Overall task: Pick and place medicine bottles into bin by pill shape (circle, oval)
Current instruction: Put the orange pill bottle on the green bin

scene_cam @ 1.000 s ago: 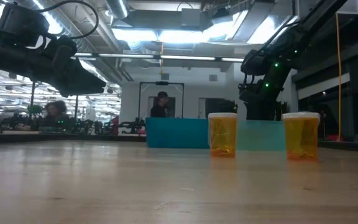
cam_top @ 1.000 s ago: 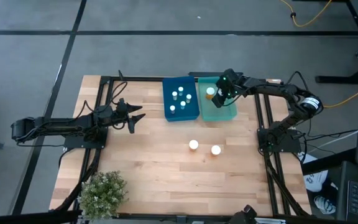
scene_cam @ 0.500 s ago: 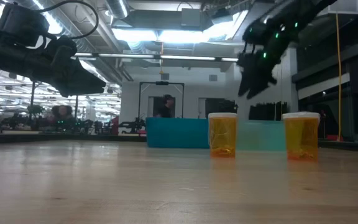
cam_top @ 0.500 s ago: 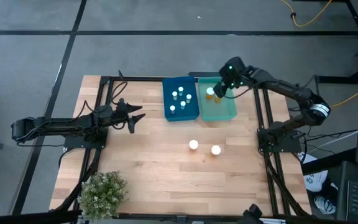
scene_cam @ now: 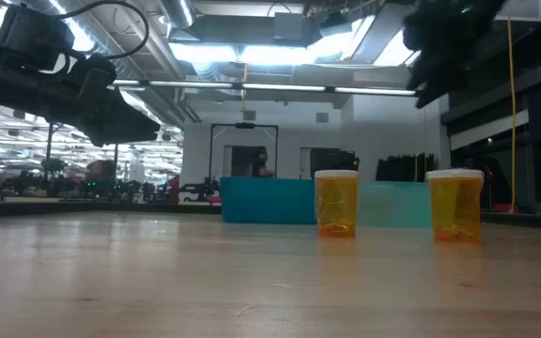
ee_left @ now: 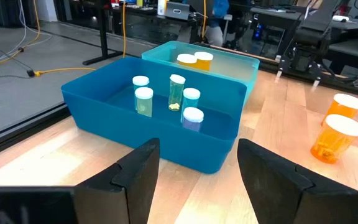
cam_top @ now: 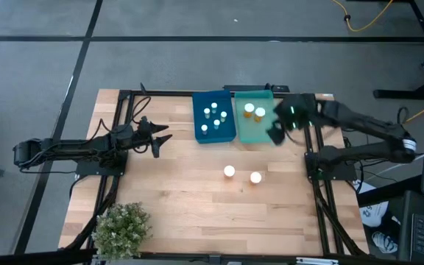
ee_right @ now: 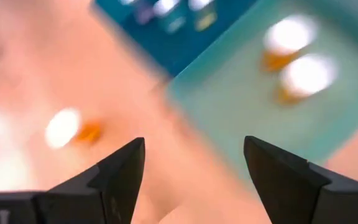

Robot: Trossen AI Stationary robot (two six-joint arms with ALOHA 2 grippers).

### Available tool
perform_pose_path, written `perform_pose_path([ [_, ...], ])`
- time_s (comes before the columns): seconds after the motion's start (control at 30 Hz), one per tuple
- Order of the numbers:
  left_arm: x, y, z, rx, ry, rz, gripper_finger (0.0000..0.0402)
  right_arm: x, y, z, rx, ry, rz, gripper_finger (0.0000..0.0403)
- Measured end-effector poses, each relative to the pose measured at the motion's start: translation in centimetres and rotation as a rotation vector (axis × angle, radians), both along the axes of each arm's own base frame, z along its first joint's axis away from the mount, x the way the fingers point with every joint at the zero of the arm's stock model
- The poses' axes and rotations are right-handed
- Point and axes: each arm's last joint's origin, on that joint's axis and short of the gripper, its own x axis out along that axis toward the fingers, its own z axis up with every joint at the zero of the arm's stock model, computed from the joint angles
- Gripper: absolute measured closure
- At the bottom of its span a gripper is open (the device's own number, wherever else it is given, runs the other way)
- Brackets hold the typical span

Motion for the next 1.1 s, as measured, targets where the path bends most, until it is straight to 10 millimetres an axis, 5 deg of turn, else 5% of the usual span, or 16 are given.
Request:
perform_pose_path([
  [0.2, 0.0, 0.0, 0.0, 0.0, 0.0, 0.0, 0.0193, -2.3, 6.3, -4.7, 0.059, 0.037, 0.12, 0.0128],
  [0.47, 0.0, 0.0, 0.0, 0.0, 0.0, 0.0, 0.0193, -2.9, 9.9, -11.6, 0.159, -0.014, 0.11, 0.0128],
  [0.7, 0.0, 0.0, 0.0, 0.0, 0.0, 0.0, 0.0193, -2.3, 11.3, -11.5, 0.064, -0.063, 0.183, 0.0128],
  [0.93, 0.0, 0.0, 0.0, 0.0, 0.0, 0.0, 0.0193, -1.2, 12.6, -9.2, -0.212, -0.117, 0.368, 0.0128],
  [1.1, 0.0, 0.0, 0.0, 0.0, 0.0, 0.0, 0.0193, -1.0, 12.9, -9.9, -0.184, -0.057, 0.363, 0.0128],
])
